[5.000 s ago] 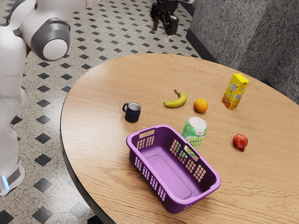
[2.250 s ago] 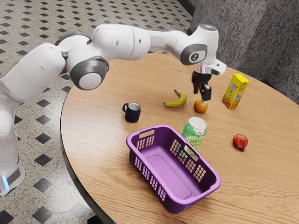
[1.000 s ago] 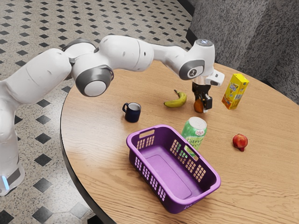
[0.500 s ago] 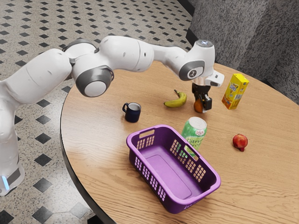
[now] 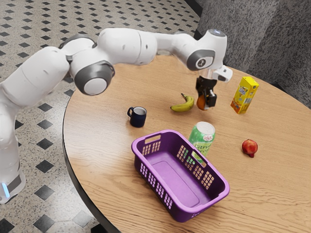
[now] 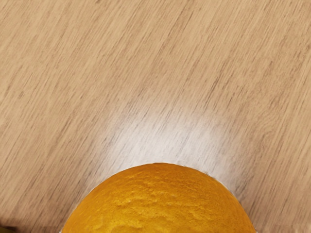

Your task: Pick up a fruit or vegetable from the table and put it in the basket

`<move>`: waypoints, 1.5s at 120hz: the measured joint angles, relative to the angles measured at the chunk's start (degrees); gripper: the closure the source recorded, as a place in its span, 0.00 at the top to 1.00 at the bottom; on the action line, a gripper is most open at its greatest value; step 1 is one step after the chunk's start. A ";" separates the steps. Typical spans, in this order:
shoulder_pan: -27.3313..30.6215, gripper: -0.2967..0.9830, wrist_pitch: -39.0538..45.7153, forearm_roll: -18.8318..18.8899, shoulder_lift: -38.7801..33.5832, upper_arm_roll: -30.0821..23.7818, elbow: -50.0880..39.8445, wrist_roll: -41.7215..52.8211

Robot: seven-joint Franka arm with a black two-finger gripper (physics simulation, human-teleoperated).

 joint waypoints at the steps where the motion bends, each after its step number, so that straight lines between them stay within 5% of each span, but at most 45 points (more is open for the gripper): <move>1: -0.04 0.54 -0.34 0.12 -0.23 -0.02 0.00 0.00; 90: -7.75 0.53 -26.61 7.44 -18.14 -1.66 6.43 0.14; 114: -17.69 0.49 -31.15 9.11 -19.31 -1.41 7.24 0.03; 138: -30.55 0.49 -32.80 9.55 -19.92 3.21 7.15 -0.28; 163: -52.93 0.49 -33.06 5.76 -20.06 24.29 2.30 -0.56; 180: -57.17 0.49 -32.63 2.92 -19.37 28.93 -1.36 -0.85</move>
